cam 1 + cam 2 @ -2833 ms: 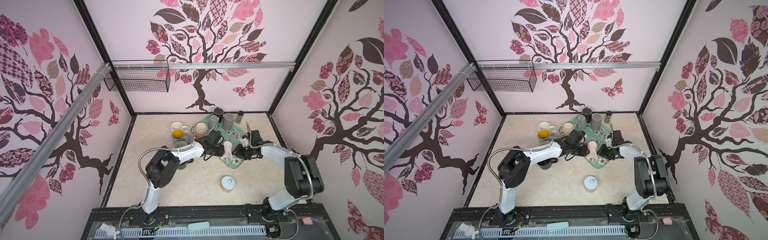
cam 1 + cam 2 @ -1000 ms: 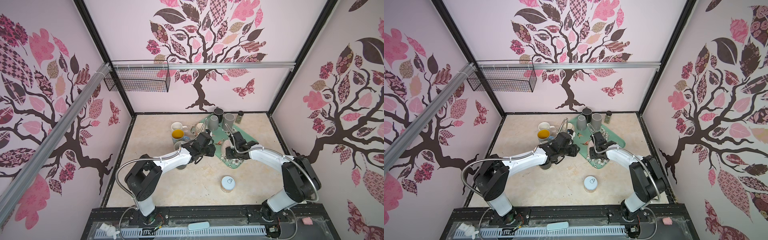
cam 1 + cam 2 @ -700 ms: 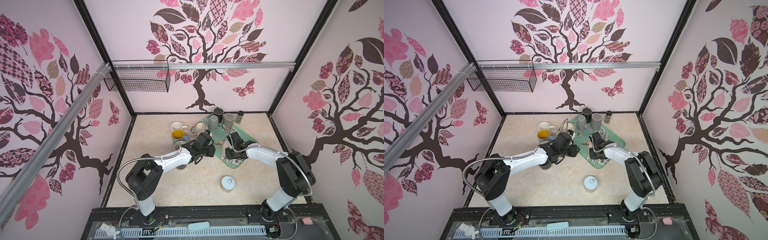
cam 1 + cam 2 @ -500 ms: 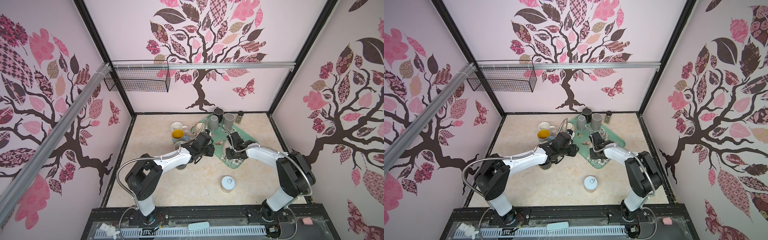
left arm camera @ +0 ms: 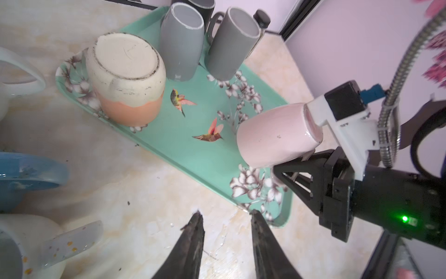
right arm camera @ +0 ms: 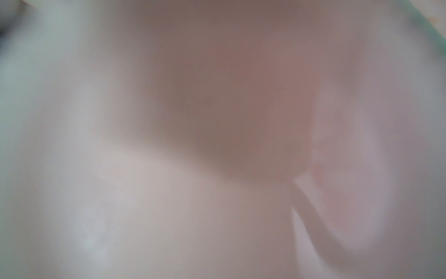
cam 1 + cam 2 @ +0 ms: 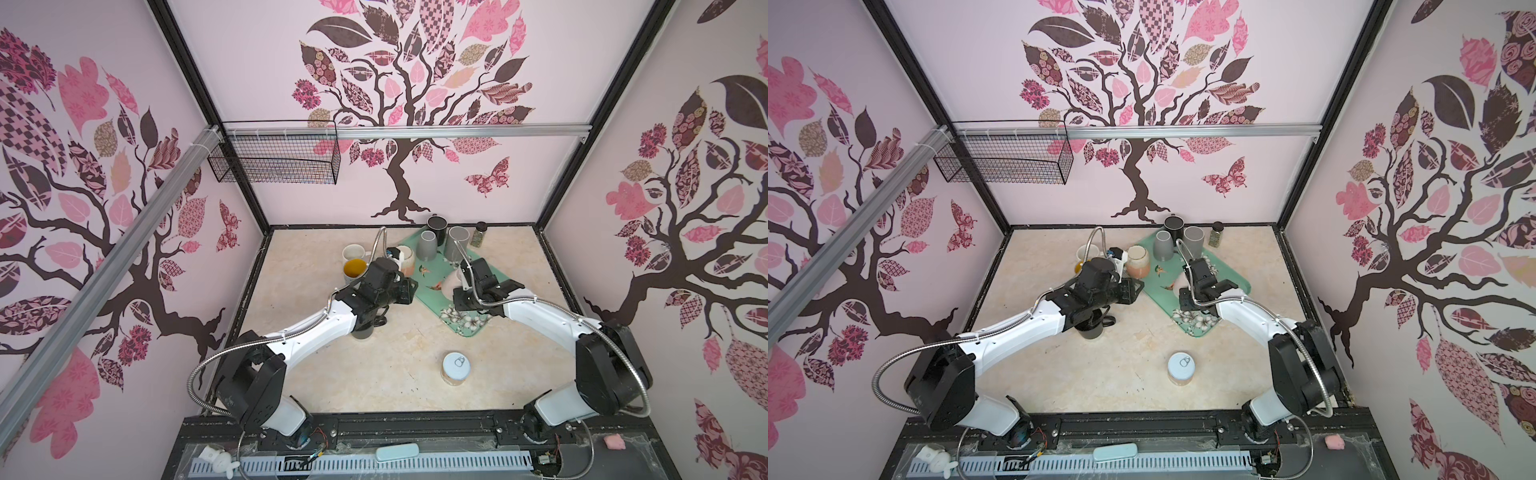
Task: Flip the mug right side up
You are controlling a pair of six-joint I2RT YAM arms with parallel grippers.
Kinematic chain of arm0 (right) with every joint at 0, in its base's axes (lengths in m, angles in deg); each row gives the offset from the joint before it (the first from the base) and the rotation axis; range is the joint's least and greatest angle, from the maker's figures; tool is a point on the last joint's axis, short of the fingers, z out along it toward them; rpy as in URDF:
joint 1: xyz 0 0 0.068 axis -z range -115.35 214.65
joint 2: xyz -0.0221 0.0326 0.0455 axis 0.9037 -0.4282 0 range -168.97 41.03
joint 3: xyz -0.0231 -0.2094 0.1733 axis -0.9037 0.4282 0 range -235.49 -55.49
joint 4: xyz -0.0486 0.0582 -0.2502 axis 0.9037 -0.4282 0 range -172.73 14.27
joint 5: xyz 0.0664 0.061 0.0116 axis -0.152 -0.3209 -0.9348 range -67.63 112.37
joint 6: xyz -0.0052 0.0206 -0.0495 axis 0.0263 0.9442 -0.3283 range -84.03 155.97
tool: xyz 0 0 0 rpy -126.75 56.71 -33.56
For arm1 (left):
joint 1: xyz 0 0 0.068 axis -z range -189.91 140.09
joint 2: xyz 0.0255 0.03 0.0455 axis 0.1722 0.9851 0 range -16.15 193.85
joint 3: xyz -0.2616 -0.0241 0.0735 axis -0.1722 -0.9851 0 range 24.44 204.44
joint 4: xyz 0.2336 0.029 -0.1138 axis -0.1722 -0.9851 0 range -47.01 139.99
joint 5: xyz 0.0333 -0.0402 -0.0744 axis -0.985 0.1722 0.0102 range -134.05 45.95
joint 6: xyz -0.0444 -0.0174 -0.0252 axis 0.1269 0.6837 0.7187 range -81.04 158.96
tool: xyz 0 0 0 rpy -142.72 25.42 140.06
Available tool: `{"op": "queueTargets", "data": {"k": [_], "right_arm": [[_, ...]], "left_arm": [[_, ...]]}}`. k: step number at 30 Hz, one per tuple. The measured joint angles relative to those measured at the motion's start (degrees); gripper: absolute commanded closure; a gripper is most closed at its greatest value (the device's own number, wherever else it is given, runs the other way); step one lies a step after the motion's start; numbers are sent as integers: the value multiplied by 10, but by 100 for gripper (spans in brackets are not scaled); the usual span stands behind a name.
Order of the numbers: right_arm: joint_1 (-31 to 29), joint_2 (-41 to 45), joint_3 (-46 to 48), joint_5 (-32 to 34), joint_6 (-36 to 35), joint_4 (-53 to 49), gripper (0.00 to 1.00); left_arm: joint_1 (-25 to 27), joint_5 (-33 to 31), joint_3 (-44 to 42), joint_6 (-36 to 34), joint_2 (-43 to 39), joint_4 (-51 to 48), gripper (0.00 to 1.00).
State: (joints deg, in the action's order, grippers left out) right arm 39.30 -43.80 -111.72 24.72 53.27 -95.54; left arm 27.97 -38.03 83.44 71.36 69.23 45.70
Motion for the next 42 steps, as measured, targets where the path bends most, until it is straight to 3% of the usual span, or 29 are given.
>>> {"op": "queueTargets", "data": {"k": [6, 14, 17, 25, 31, 38, 42], "right_arm": [[5, 63, 19, -103, 71, 108, 100], [7, 73, 19, -224, 153, 220, 100], [5, 70, -3, -200, 138, 174, 100], [8, 26, -7, -53, 40, 81, 100], [8, -38, 40, -25, 13, 69, 100], [8, -90, 29, -5, -10, 56, 99], [8, -98, 22, 4, -16, 57, 74]], "left_arm": [[-72, 114, -56, 94, -26, 78, 62], [-75, 218, -76, 190, -26, 182, 62], [-75, 236, -76, 204, -23, 194, 62], [-75, 250, -76, 187, -8, 172, 62], [-75, 254, -76, 174, 19, 154, 63], [-75, 252, -76, 151, 24, 127, 63], [-75, 251, -76, 137, 24, 107, 63]]}}
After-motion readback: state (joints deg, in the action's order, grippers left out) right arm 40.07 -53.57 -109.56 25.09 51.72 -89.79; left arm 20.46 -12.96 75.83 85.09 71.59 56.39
